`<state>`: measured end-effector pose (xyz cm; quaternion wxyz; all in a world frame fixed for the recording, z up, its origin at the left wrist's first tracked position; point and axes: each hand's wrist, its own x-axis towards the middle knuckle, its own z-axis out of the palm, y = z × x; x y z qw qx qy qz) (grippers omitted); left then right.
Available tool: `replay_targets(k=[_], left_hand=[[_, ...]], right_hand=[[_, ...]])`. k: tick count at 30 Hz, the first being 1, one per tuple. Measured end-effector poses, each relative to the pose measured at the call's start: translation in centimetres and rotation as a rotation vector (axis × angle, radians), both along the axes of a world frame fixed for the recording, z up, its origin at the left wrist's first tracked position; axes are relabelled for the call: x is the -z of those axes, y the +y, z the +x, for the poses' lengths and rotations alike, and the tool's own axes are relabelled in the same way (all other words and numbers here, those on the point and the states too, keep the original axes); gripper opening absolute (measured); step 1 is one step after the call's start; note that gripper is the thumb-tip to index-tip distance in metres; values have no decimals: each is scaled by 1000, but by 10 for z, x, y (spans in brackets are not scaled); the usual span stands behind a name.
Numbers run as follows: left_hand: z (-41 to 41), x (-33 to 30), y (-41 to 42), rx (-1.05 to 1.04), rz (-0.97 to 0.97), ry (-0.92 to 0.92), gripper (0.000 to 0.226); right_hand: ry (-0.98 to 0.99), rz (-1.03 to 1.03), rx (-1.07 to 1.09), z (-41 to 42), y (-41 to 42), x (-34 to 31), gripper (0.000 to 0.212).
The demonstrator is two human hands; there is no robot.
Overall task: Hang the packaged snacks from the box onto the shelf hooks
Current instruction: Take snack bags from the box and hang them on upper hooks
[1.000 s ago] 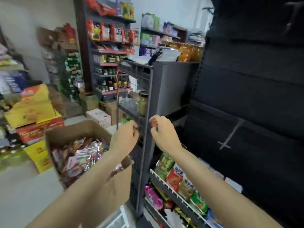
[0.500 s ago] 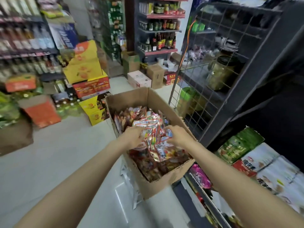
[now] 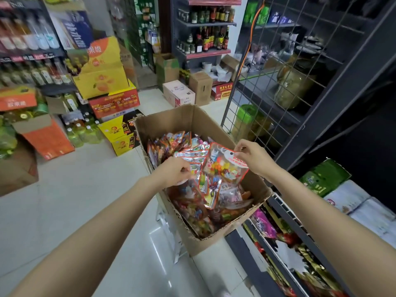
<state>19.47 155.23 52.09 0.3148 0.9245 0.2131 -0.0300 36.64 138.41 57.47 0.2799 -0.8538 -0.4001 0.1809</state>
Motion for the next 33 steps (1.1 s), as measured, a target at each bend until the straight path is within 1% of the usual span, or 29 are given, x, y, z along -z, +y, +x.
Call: replay_targets(k=[3,6,8,10,12,13,15,17,19,20,24,26,28,29,31,33], left_hand=[[6,-25,-6,-169,-63,-220,39],[20,-57,-14,-246,-129,-421,37],[32,-79,-26,-257,-162,-514,31],[46,-99,-36,-270,-165,-601,29],[64,-125,-53,-214,-144,-671,26],[73,-140,-64,-164,-123,-681,25],[94,-172,-91,-32,-67,-719,29],[114,-206,-126,93,-17,-797,31],[132,-235,-168,178,-3,-864,26],[140,-250,-191,216,-9,-897,26],[165,-290,-287,310,-65,-993,20],[177,-301,-330,324,-135,-1011,20],[186,-309,-372,365,-233,-981,26],[189,-313,-394,398,-252,-960,24],[193,-321,-440,454,-241,-969,15],[195,-332,-484,461,-228,-1034,11]], right_hand=[[-88,107,38,-3,-4,-16,5],[-163,220,90,-7,-13,-40,0],[-198,307,114,-8,-25,-61,9],[-247,315,141,-6,-37,-80,18],[-313,294,175,-3,-58,-104,30],[-327,289,191,-1,-71,-117,32],[-353,293,210,2,-101,-143,28],[-339,319,229,2,-136,-166,22],[-325,377,243,0,-177,-190,28],[-341,400,262,0,-200,-201,29],[-467,472,414,-5,-295,-237,13],[-524,510,511,-6,-346,-251,12],[-572,564,601,-9,-399,-266,12],[-582,586,634,-10,-424,-272,12],[-589,588,679,-14,-473,-284,12],[-622,546,710,-15,-518,-294,15]])
